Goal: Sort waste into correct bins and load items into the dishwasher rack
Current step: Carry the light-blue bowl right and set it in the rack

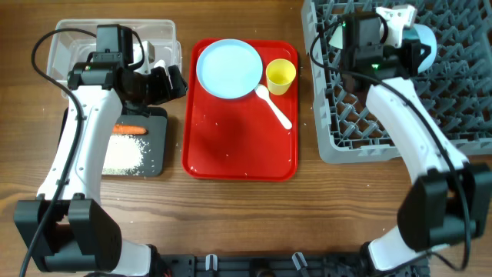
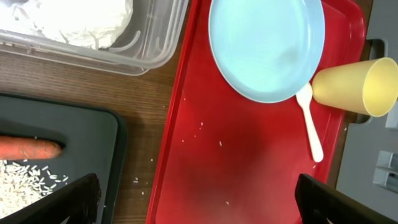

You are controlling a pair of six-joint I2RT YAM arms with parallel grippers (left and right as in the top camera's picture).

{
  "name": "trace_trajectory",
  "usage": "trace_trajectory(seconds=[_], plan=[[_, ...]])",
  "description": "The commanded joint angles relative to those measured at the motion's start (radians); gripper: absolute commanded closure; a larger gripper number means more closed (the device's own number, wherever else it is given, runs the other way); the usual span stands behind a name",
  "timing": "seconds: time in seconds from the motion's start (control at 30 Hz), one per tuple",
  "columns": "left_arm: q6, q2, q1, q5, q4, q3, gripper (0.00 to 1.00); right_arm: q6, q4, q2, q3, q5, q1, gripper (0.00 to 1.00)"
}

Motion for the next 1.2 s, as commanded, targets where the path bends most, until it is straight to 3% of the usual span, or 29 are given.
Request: trace_trajectory(seconds=[0.0, 0.4, 0.47, 0.5, 0.53, 0.57, 0.83, 1.0, 1.1, 1.17], plan=[[-0.002, -0.016, 0.003, 0.011, 0.004, 0.006, 0.0, -0.191, 0.053, 0.096, 0.006, 0.023, -0.011, 0.96], [-0.002, -0.016, 0.003, 0.011, 0.004, 0.006, 0.0, -0.183, -0.023, 0.131, -0.109, -0.158, 0.137, 0.96], [-0.002, -0.016, 0.003, 0.011, 0.004, 0.006, 0.0, -0.188, -0.023, 0.131, -0.108, -0.167, 0.154, 0.6], [-0.002, -0.016, 0.003, 0.011, 0.004, 0.006, 0.0, -0.189, -0.023, 0.131, -0.108, -0.167, 0.161, 0.32], [-0.002, -0.016, 0.003, 0.011, 0.004, 0.006, 0.0, -0.191, -0.023, 0.131, -0.108, -0.167, 0.167, 0.15], [-0.002, -0.016, 0.003, 0.011, 0.004, 0.006, 0.0, -0.198, -0.023, 0.131, -0.108, -0.167, 0.172, 0.07], [-0.002, -0.016, 0.003, 0.011, 0.004, 0.006, 0.0, -0.218, -0.002, 0.092, -0.104, -0.159, 0.187, 0.02], [-0.002, -0.016, 0.003, 0.011, 0.004, 0.006, 0.0, -0.214, 0.196, -0.099, -0.096, -0.214, 0.195, 0.0], [-0.002, -0.016, 0.003, 0.011, 0.004, 0.006, 0.0, -0.043, 0.106, -0.193, -0.096, -0.383, 0.22, 0.0], [-0.002, -0.016, 0.003, 0.011, 0.004, 0.006, 0.0, 0.106, 0.017, -0.214, -0.096, -0.657, 0.228, 0.0]])
